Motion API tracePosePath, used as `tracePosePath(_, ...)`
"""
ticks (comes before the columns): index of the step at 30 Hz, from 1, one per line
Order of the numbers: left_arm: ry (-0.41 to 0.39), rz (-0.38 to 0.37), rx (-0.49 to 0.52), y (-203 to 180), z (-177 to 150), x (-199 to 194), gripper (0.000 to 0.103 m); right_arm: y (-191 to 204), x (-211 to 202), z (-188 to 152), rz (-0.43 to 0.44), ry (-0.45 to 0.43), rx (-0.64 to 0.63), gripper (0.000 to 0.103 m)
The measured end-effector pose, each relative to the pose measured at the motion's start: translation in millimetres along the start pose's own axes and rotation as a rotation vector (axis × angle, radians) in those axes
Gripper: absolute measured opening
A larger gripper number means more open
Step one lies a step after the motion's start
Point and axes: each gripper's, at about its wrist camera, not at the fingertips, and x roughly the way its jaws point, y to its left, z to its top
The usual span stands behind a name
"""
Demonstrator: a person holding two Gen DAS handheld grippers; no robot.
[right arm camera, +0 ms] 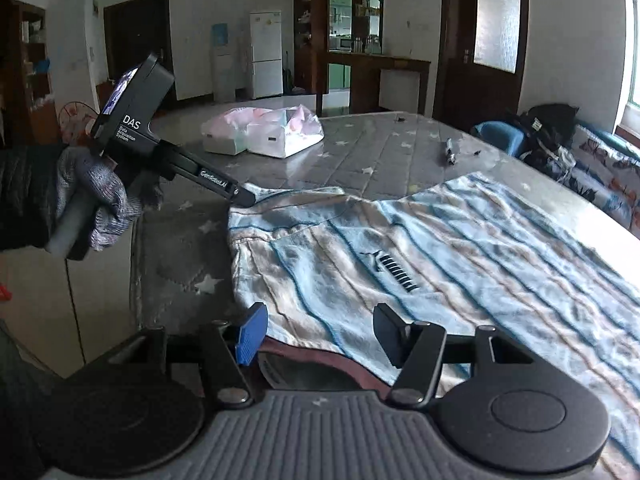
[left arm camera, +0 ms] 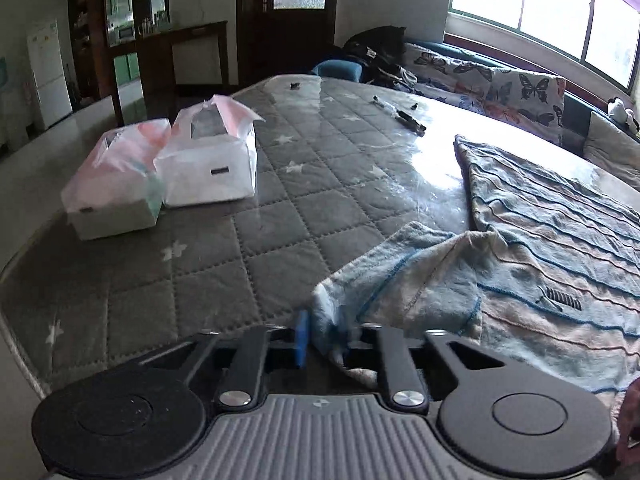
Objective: Fold clothes
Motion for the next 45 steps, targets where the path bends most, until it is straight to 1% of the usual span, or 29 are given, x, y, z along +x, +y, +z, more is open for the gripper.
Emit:
tracePosePath(5, -0.043, 0.017, -0.022, 4, 6, -1, 0.007, 18, 22, -7, 0.093, 0.064, -0.034, 0.058)
tracePosePath(6, -0.049, 0.014, -0.025, 4, 8, -2, 0.007, 23, 25, -9, 0.105, 0.073, -0.049, 0.061)
tracePosePath(9, -0.039, 0.005, -0.019, 5, 8, -1, 0.007, 31, 25, -10, 0.109, 0.072, -0.081, 0.061)
tracePosePath(10, -0.033, 0.0, -0.025, 6, 7, 0, 0.01, 31, 24, -9, 0.114, 0.063, -0.071, 0.061)
tracePosePath(13, -0.027, -0.01, -0.059, 12, 3, -3, 0.012, 29, 22, -6, 0.12, 0.043, -0.046, 0.06)
tracePosePath(15, -0.032, 0.002, -0.07, 13, 1, -7, 0.025, 29, 25, -5, 0.123, 0.058, -0.037, 0.06)
tracePosePath(16, -0.035, 0.008, -0.075, 14, 0, -9, 0.029, 30, 27, -6, 0.122, 0.068, -0.042, 0.06)
tracePosePath(17, -0.034, 0.016, -0.081, 14, -1, -10, 0.038, 31, 30, -6, 0.12, 0.079, -0.047, 0.06)
tracePosePath(18, -0.033, 0.019, -0.087, 15, -2, -11, 0.041, 32, 31, -6, 0.119, 0.085, -0.052, 0.06)
tracePosePath(20, -0.028, 0.016, -0.094, 15, -3, -9, 0.041, 32, 29, -4, 0.118, 0.076, -0.048, 0.06)
tracePosePath(23, -0.01, 0.005, -0.106, 14, -5, -5, 0.04, 30, 21, 1, 0.103, 0.053, -0.043, 0.059)
tracePosePath(25, -0.013, 0.006, -0.11, 14, -5, -5, 0.037, 29, 16, 3, 0.092, 0.039, -0.042, 0.059)
tracePosePath(27, -0.015, -0.011, -0.127, 16, -5, -4, 0.012, 26, 12, 3, 0.076, 0.028, -0.036, 0.059)
tracePosePath(28, -0.019, -0.017, -0.138, 17, -4, -4, 0.011, 25, 10, 3, 0.068, 0.023, -0.033, 0.059)
tracePosePath(29, -0.023, -0.023, -0.148, 18, -4, -5, 0.007, 23, 9, 3, 0.058, 0.02, -0.027, 0.059)
tracePosePath(30, -0.034, -0.031, -0.153, 17, -4, -7, 0.005, 21, 7, 3, 0.047, 0.016, -0.018, 0.059)
tracePosePath(32, -0.075, -0.073, -0.158, 14, -1, -17, 0.004, 16, 4, 3, 0.026, 0.008, -0.004, 0.059)
tracePosePath(35, -0.142, -0.172, -0.123, -1, 6, -39, 0.004, 7, -6, 1, -0.012, -0.008, 0.024, 0.058)
tracePosePath(40, -0.209, -0.406, 0.003, -46, 13, -72, 0.004, -12, -24, -4, -0.087, -0.033, 0.083, 0.058)
tracePosePath(41, -0.219, -0.453, 0.028, -56, 14, -78, 0.004, -16, -27, -6, -0.105, -0.036, 0.099, 0.058)
tracePosePath(43, -0.207, -0.538, 0.077, -74, 12, -82, 0.004, -27, -35, -10, -0.145, -0.042, 0.132, 0.058)
tracePosePath(45, -0.19, -0.604, 0.136, -92, 8, -82, 0.004, -37, -44, -15, -0.184, -0.047, 0.164, 0.058)
